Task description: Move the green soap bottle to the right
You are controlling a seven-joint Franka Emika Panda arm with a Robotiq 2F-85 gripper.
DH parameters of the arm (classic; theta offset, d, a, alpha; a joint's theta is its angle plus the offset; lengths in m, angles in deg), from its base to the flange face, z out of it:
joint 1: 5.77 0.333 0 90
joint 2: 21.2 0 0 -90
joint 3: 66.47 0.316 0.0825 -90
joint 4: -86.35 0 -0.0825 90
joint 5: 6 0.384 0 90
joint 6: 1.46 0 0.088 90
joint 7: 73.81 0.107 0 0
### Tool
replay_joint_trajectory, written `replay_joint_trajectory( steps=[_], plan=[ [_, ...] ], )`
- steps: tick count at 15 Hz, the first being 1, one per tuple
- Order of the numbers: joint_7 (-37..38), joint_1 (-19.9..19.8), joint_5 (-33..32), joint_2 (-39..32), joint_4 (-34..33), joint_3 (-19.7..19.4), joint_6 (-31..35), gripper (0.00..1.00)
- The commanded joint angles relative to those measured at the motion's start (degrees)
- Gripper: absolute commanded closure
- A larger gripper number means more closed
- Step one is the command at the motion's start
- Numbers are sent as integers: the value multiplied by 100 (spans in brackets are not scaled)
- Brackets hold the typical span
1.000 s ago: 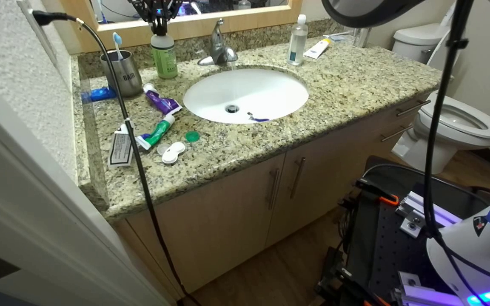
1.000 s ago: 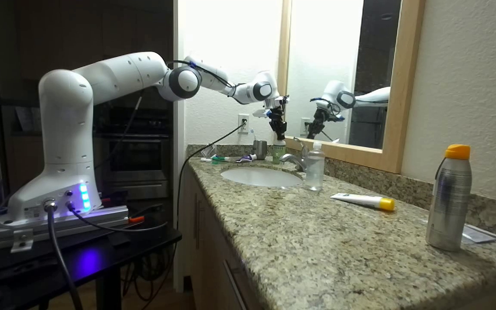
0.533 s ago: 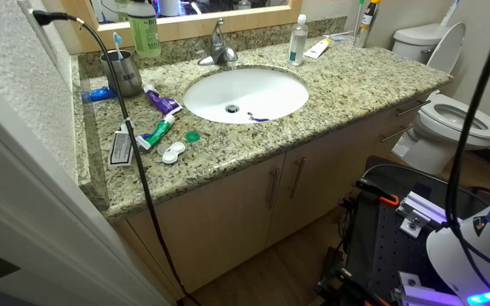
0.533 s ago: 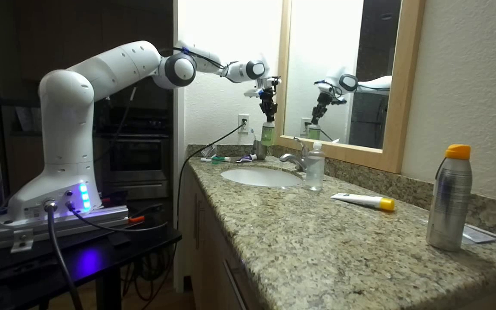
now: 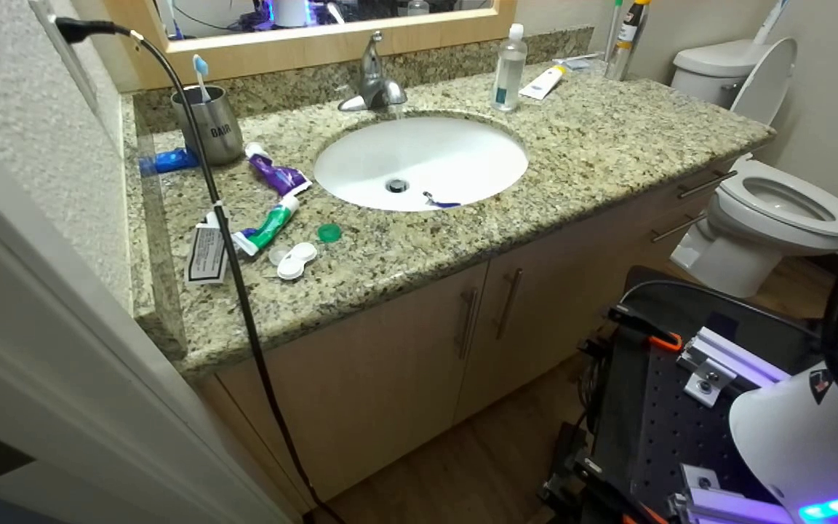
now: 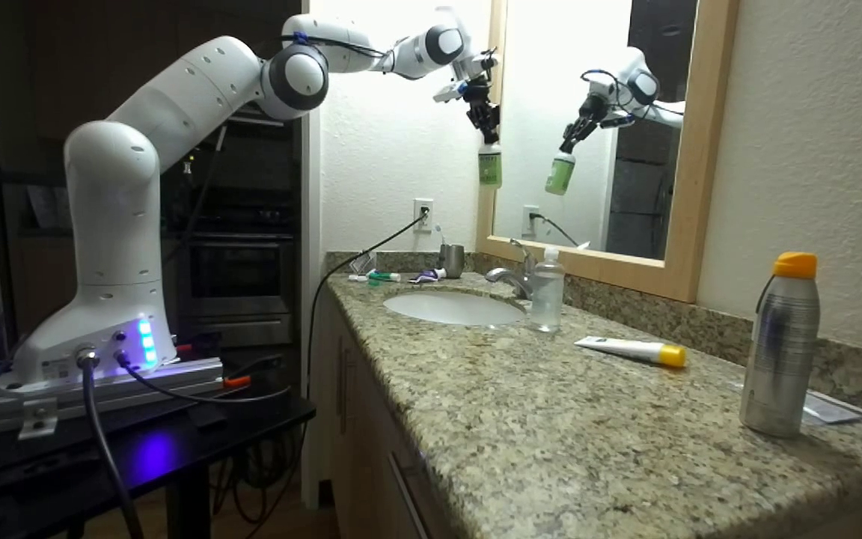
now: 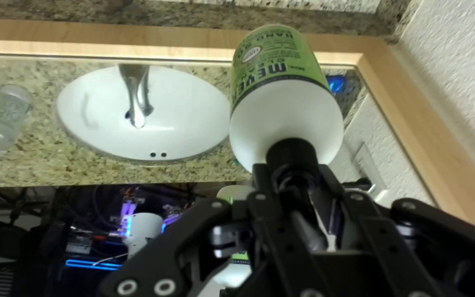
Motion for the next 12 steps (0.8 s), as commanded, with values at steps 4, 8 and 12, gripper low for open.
replay_joint_trajectory(
  steps=[4, 8, 12],
  plan=[
    [-187, -1111, 185, 654, 262, -58, -754, 92],
    [-3, -1653, 123, 640, 289, -142, -790, 92],
    [324, -1828, 100, 446, 792, -125, -884, 92]
  ],
)
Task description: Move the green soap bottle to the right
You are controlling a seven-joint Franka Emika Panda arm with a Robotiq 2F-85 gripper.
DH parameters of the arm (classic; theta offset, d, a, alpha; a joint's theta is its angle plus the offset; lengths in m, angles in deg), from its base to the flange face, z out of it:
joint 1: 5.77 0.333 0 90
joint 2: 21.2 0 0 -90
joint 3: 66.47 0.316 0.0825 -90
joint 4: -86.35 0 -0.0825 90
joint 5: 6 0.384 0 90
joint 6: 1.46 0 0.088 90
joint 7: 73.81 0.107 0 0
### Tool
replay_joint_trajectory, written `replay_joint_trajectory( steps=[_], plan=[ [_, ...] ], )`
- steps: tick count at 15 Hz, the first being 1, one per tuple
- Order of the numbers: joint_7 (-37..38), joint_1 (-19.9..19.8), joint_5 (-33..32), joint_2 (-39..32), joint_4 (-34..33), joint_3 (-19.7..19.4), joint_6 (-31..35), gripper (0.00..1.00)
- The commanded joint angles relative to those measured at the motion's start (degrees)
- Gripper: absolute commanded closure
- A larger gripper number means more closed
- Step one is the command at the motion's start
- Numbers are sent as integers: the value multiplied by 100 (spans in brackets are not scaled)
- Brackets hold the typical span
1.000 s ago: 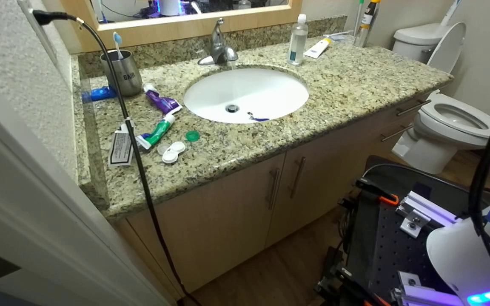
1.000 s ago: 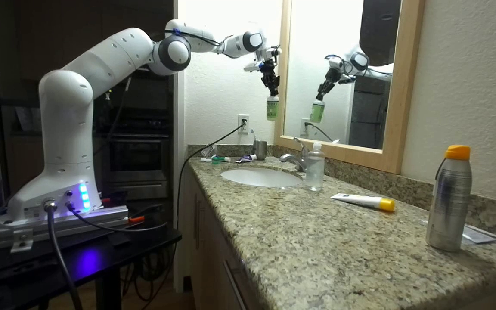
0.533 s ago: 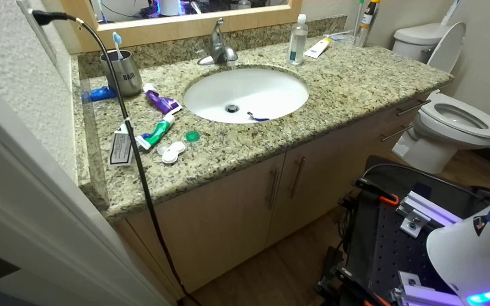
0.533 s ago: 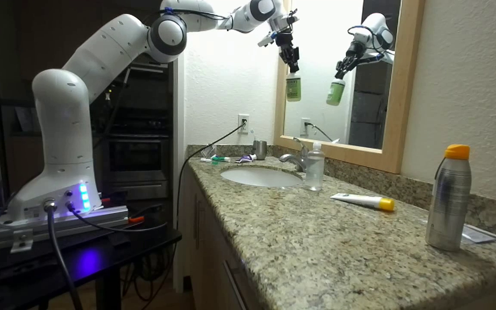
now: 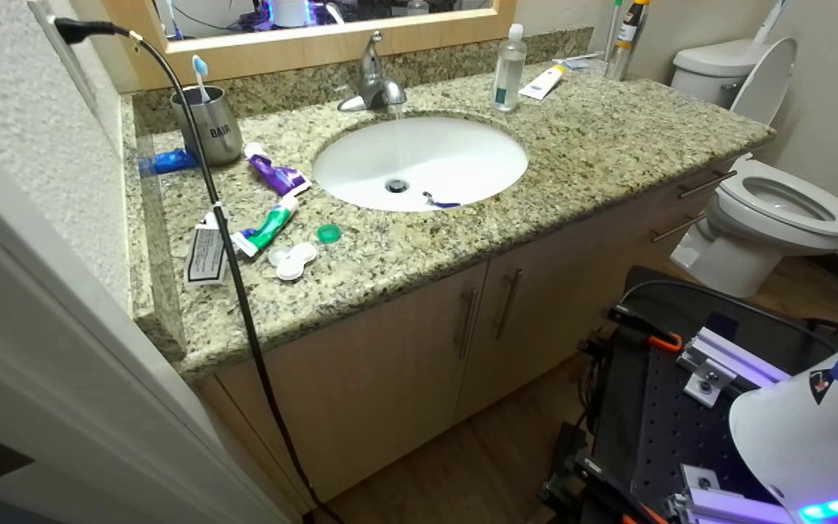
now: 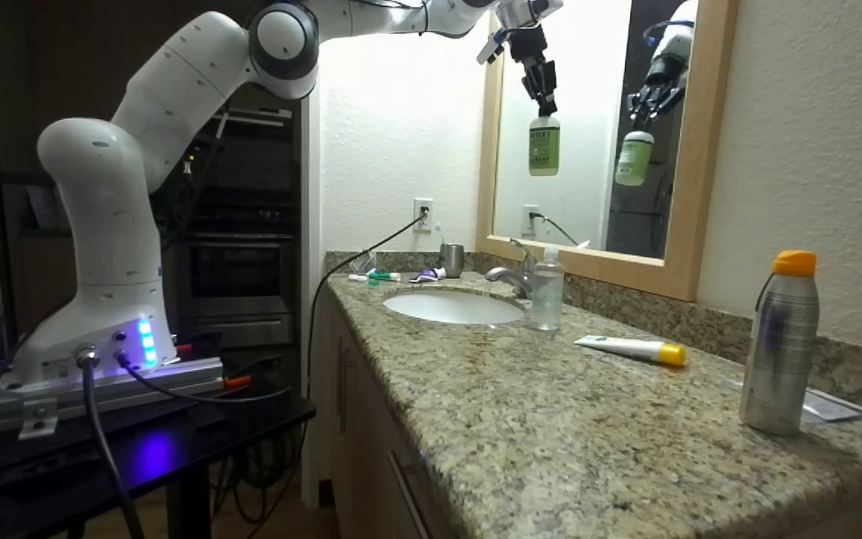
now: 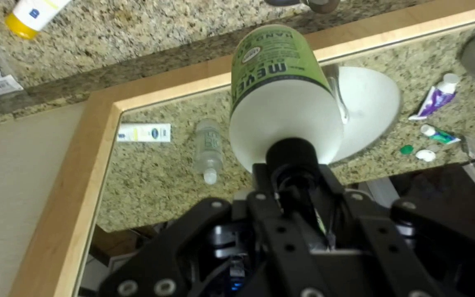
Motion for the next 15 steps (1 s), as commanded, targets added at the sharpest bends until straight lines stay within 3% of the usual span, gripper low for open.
replay_joint_trajectory(
  steps=[1, 5, 11, 15],
  plan=[
    [391, -8, 25, -38, 777, -30, -73, 92],
    [933, -43, 167, -132, 1559, 32, 474, 92],
    [1355, 33, -139, -245, 2823, -195, 2739, 92],
    [1876, 183, -685, -326, 3565, -574, 3747, 92]
  ],
)
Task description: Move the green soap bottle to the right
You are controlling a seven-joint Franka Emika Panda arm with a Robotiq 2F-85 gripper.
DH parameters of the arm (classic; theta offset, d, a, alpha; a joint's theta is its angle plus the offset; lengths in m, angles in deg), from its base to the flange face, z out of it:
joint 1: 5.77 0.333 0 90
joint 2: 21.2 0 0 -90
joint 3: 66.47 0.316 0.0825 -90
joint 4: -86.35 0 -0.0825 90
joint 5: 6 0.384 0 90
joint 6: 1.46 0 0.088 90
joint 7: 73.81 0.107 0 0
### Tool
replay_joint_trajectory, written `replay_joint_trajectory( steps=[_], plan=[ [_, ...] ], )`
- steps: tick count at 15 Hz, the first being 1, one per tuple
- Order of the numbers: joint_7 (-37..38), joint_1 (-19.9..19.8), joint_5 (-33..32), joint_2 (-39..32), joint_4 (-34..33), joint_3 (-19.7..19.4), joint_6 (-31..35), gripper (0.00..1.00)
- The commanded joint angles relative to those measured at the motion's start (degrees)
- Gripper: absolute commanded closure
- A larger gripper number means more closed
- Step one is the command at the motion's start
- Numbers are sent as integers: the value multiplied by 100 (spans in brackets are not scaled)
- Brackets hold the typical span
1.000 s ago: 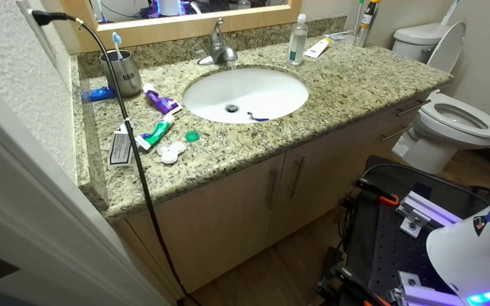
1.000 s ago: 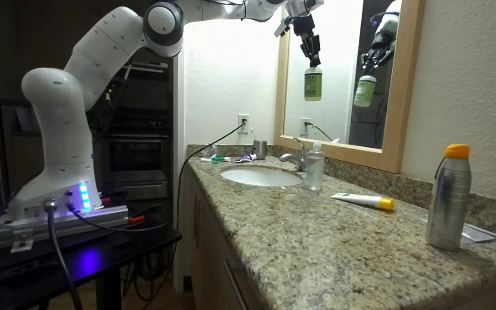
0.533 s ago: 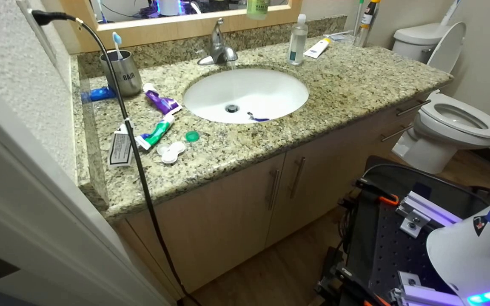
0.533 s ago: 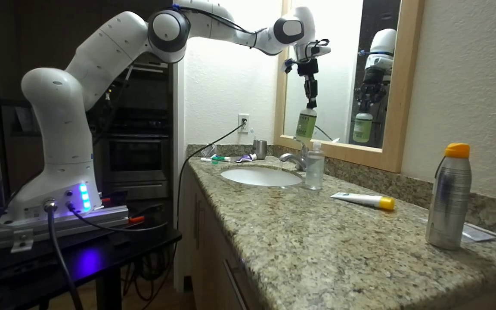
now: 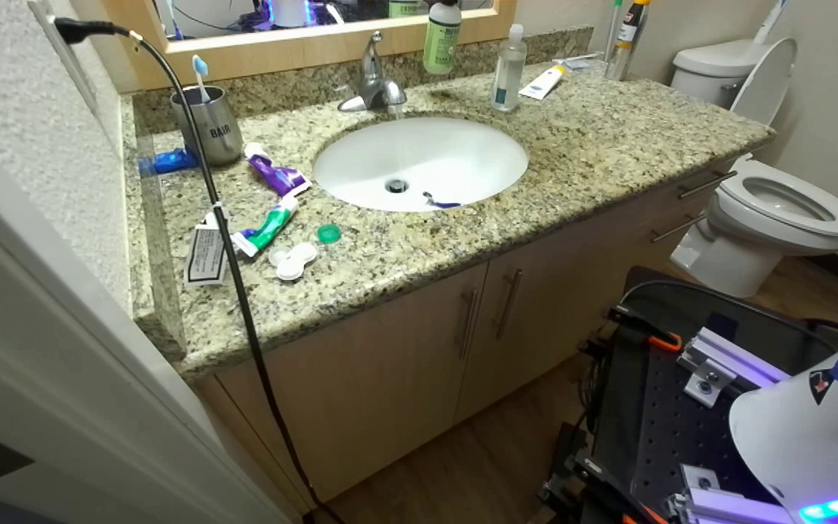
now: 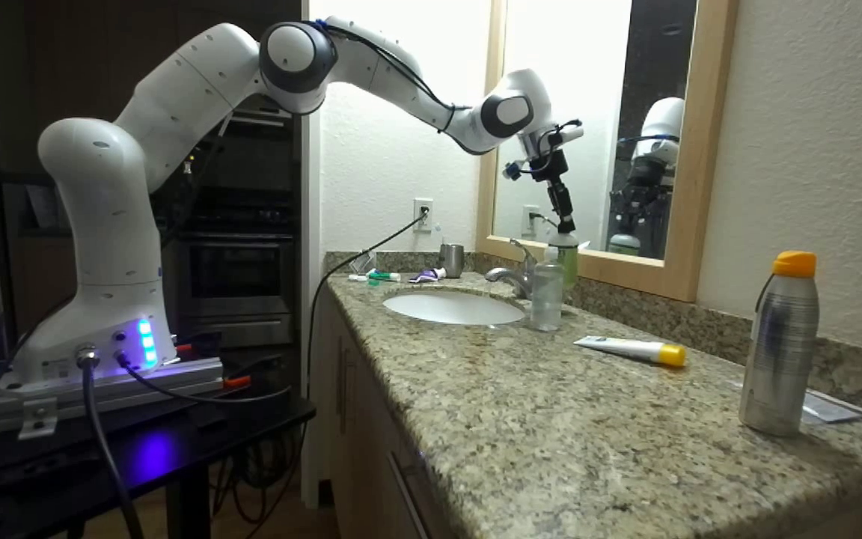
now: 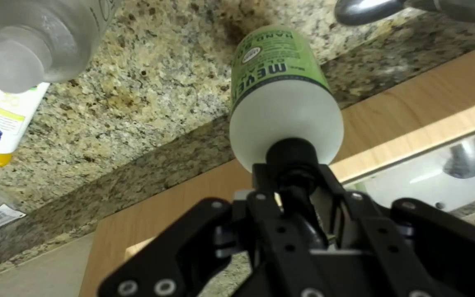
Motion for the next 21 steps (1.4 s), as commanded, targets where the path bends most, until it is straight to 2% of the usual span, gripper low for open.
replay_joint_trajectory(
  steps=[1, 5, 10, 11, 13, 18, 21],
  plan=[
    [455, 195, -437, 165, 794, -361, 723, 92],
    [850, 301, -701, 181, 1120, -525, 875, 92],
    [1100, 218, -461, -4, 830, -419, 592, 92],
    [1220, 196, -373, -44, 744, -394, 551, 45],
    [1355, 181, -217, -45, 664, -333, 545, 38],
    [1379, 218, 176, 411, 667, -90, 641, 2],
    [919, 226, 238, 1227, 1099, 174, 571, 0]
  ],
)
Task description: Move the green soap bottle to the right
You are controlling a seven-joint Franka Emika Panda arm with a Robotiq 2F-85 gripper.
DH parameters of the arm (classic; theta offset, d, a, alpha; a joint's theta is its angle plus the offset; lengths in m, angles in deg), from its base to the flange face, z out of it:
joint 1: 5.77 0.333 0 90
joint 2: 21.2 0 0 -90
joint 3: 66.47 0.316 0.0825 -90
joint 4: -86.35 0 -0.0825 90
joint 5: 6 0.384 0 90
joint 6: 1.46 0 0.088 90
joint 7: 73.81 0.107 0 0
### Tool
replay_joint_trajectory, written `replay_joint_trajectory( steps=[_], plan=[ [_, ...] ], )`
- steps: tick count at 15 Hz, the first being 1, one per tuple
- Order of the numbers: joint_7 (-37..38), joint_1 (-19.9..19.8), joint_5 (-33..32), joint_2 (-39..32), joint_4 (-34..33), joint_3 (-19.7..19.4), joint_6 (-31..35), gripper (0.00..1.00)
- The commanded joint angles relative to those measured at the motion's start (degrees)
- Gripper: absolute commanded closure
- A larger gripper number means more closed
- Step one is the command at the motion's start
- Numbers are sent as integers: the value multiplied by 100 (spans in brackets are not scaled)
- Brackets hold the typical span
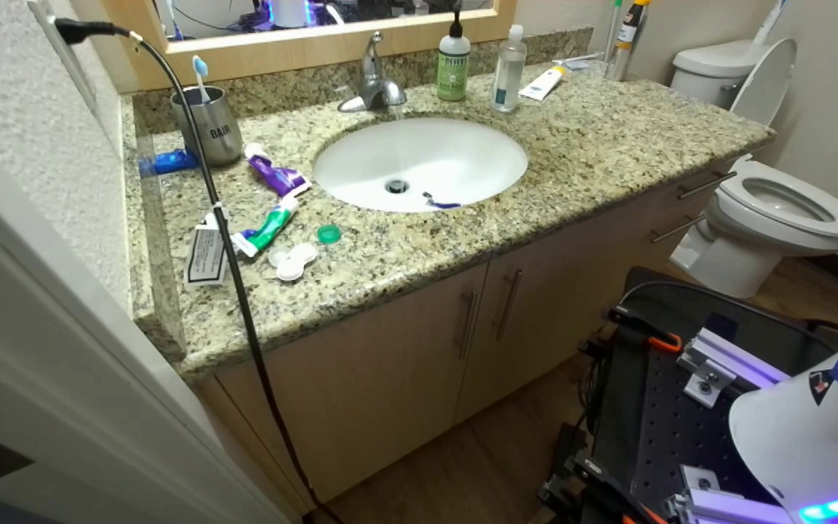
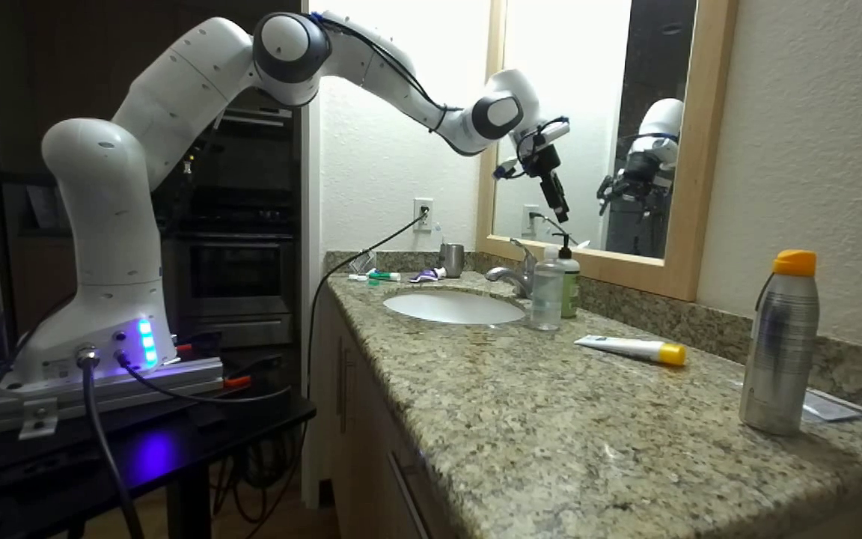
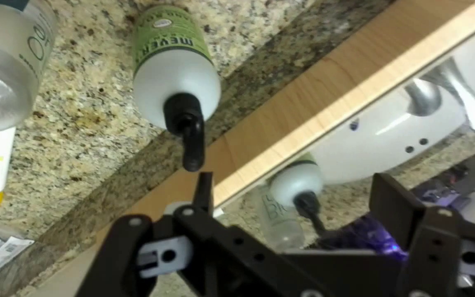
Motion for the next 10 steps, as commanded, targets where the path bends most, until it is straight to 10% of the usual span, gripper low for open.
replay_joint_trajectory(
  steps=[1, 7, 10],
  plan=[
    [-765, -115, 275, 1114, 685, 469, -262, 0],
    [-2687, -432, 1849, 2884, 1706, 1382, -595, 0],
    [-2130, -199, 1439, 2416, 1001, 1139, -542, 0]
  ],
)
